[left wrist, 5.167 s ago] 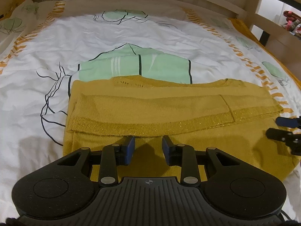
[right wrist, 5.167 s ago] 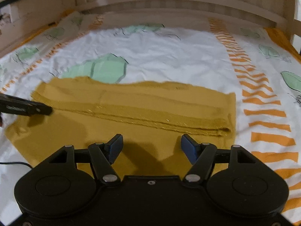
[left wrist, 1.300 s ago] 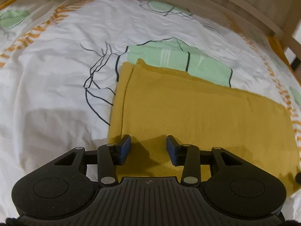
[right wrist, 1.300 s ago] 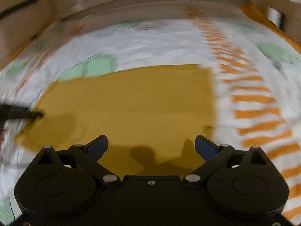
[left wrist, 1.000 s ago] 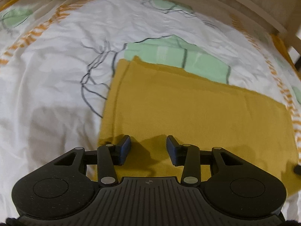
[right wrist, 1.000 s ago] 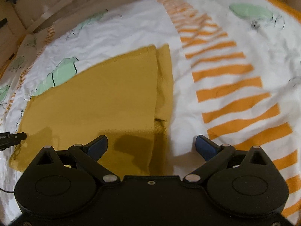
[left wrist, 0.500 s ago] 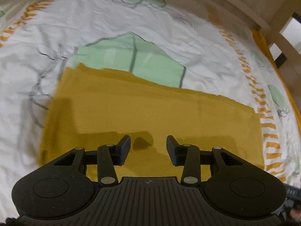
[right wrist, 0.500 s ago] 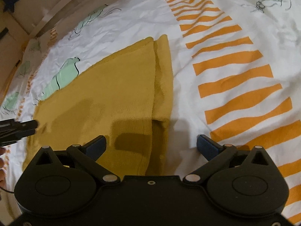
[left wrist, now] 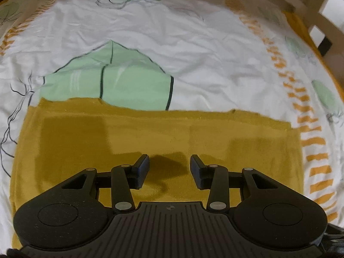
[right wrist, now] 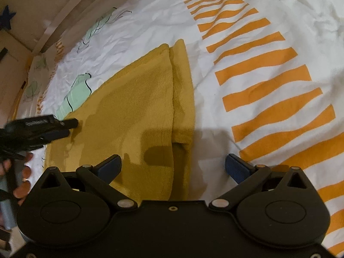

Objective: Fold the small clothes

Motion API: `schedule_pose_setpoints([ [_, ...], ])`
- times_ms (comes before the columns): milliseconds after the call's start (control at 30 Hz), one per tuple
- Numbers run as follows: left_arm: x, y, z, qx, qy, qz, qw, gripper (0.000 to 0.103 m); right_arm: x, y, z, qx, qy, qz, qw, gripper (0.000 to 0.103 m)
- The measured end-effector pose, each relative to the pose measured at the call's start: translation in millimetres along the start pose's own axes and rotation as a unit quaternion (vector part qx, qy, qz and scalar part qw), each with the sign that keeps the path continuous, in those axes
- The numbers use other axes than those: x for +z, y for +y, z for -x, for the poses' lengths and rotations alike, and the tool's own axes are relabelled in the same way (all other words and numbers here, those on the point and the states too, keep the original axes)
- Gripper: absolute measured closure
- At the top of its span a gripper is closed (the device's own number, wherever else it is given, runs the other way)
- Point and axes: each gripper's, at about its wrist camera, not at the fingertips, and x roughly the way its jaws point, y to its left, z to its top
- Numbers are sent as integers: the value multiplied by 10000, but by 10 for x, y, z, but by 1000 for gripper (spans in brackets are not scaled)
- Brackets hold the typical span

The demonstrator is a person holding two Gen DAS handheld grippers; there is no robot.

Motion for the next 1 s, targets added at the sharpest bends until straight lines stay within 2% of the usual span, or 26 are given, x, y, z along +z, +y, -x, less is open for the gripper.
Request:
schedule_pose_setpoints([
  [67,0,-20,-109,117,137,-47,9998,63,18,-34,15,61,29,-136,9999,0],
  [200,-12,-49,-198,236,116,-162,9995,60,83,-108,56,252,183,-505,9982,0],
  [300,-15,-115,-187,370,149,-361,9986,60,145,-177,126,566,270,-921,9938,0],
  [400,-48,-161,-152,491,181,-507,9973,60,193,-225,223,825,184,-1131,9900,0],
  [567,-210,-190,-48,544,245,-546,9967,60,240,-215,341,797,22,-1069,9911,0],
  [800,-541,-138,176,481,222,-489,9974,59,281,-207,368,1011,-15,-974,9901,0],
  [900,-652,-104,176,396,423,-390,9976,59,279,-238,297,1176,10,-976,9883,0],
  [1000,-729,-105,190,391,293,-463,9977,59,259,-295,208,1410,10,-1072,9842,0],
])
